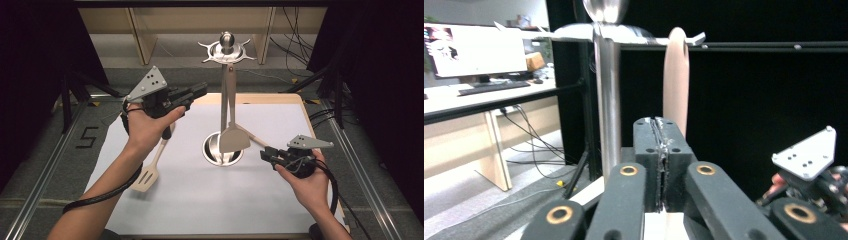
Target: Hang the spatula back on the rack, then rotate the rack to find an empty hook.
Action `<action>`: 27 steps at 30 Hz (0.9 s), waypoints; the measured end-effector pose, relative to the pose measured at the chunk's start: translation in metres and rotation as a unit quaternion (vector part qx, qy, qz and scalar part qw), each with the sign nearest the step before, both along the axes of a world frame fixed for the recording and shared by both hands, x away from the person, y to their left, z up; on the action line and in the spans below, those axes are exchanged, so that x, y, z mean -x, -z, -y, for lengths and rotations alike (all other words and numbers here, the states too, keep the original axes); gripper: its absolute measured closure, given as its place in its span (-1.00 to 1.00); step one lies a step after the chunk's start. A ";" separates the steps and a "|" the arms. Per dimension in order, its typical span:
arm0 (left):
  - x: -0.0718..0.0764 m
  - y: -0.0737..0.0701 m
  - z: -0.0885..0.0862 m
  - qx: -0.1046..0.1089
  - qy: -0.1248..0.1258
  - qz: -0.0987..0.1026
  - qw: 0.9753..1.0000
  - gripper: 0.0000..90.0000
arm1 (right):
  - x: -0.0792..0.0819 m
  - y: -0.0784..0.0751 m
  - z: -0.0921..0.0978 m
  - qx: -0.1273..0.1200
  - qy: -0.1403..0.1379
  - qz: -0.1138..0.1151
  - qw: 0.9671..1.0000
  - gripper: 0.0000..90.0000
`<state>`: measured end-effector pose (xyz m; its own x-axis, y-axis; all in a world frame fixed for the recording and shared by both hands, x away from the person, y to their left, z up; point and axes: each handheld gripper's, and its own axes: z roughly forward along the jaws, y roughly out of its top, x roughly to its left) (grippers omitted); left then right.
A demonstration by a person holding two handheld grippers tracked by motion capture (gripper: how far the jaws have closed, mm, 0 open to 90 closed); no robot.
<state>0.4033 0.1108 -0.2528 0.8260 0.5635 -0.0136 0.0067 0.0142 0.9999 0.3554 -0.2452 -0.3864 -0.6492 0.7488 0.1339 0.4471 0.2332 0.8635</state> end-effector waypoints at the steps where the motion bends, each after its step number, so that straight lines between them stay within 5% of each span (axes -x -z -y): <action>1: 0.001 -0.001 0.000 0.002 0.001 0.001 1.000 0.98 | 0.001 0.001 -0.001 -0.008 0.001 -0.010 1.000 0.68; 9: 0.000 -0.011 0.007 0.010 -0.018 0.003 1.000 0.98 | 0.001 0.001 0.002 0.034 0.010 0.009 0.999 0.82; 27: -0.003 -0.033 0.017 0.029 -0.043 0.017 0.998 0.98 | -0.003 0.001 0.001 0.026 0.011 0.008 1.000 0.67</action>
